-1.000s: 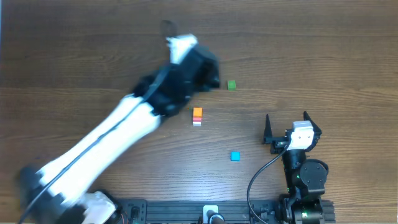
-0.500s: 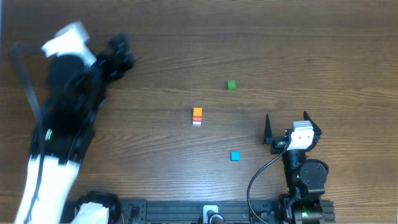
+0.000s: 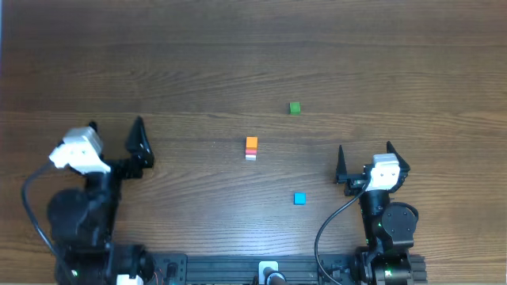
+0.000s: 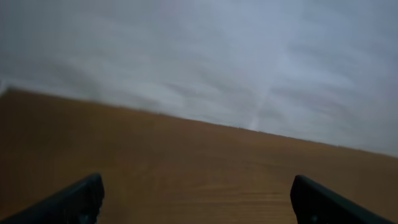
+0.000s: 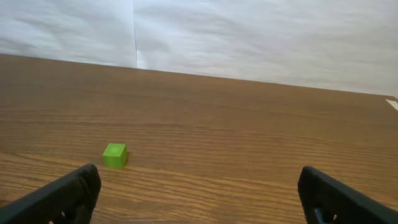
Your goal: Stack Cubes
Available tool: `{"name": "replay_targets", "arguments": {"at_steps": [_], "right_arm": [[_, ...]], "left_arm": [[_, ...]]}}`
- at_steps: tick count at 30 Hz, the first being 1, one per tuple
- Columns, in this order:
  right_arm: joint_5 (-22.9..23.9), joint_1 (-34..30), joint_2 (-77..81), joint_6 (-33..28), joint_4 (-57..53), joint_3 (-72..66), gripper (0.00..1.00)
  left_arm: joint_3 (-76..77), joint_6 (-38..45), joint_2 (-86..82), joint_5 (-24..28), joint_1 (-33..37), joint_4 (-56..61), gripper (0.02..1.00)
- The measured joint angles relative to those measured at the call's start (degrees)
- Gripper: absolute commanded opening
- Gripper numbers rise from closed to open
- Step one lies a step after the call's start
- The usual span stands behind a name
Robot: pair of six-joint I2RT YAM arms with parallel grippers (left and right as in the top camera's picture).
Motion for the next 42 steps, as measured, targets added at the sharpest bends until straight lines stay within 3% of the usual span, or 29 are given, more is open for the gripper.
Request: {"name": "replay_targets", "arguments": {"at_steps": [6, 14, 42], "right_arm": [[0.0, 0.0, 0.0, 0.0, 0.0, 0.0, 0.993], [0.0, 0.0, 0.0, 0.0, 0.0, 0.0, 0.991], [0.0, 0.0, 0.0, 0.0, 0.0, 0.0, 0.993]], "left_arm": [[-8.0, 8.2, -8.8, 4.8, 0.0, 9.0, 0.998], [-16.1, 11.3, -14.1, 8.2, 0.0, 13.9, 0.996], [-24.6, 11.9, -17.2, 10.7, 0.0, 7.3, 1.0]]}}
